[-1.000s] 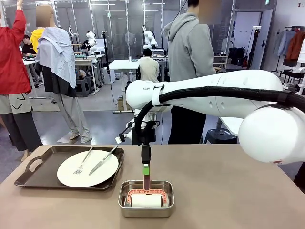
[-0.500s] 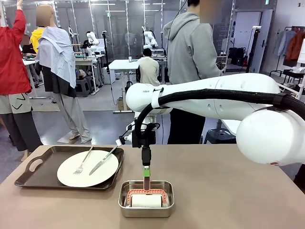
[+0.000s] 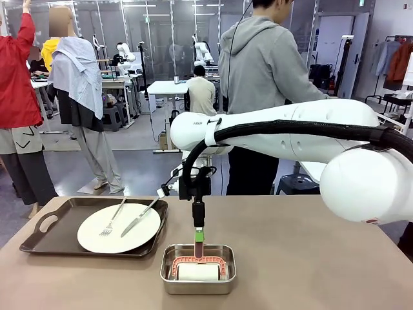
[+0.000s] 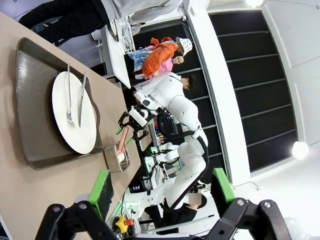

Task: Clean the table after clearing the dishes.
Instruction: When the left (or right) Handle tray is removed, use the left hand (or right hand) to clean the left (or right) side of the table with the Lint Roller.

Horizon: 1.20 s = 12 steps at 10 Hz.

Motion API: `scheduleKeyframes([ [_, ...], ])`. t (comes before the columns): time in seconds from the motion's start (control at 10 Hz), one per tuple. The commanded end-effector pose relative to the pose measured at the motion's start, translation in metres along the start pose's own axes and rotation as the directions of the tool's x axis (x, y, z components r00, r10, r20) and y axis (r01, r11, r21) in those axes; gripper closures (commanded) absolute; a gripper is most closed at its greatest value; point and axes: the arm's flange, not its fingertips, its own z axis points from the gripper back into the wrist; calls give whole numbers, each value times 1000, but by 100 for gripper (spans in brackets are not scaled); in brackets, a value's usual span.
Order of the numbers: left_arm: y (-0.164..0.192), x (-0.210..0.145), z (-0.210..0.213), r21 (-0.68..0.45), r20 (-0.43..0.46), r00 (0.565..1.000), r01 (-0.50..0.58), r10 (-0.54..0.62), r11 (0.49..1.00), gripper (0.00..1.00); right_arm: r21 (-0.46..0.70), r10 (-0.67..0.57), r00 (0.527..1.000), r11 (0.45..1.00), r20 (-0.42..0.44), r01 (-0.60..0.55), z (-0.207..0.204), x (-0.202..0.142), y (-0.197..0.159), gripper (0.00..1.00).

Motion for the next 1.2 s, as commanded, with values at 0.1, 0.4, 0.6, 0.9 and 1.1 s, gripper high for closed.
scheduleKeyframes([
  [0.1,-1,-2,3,14,-2,1000,-8,8,1000,0,25,10,1000,1000,13,-11,9,0,4,100],
  [0.4,-1,-2,3,14,-2,1000,-8,8,1000,0,26,2,1000,1000,9,-2,19,-2,12,100],
  [0.6,-1,-2,3,14,-2,1000,-8,8,1000,0,19,-19,1000,1000,-8,19,23,-4,19,100],
  [0.9,-1,-2,3,14,-2,1000,-8,8,1000,0,-41,-128,989,990,78,132,44,-27,57,100],
  [1.1,-1,-2,3,14,-2,1000,-8,8,1000,0,-79,-291,940,948,177,308,56,-66,98,100],
])
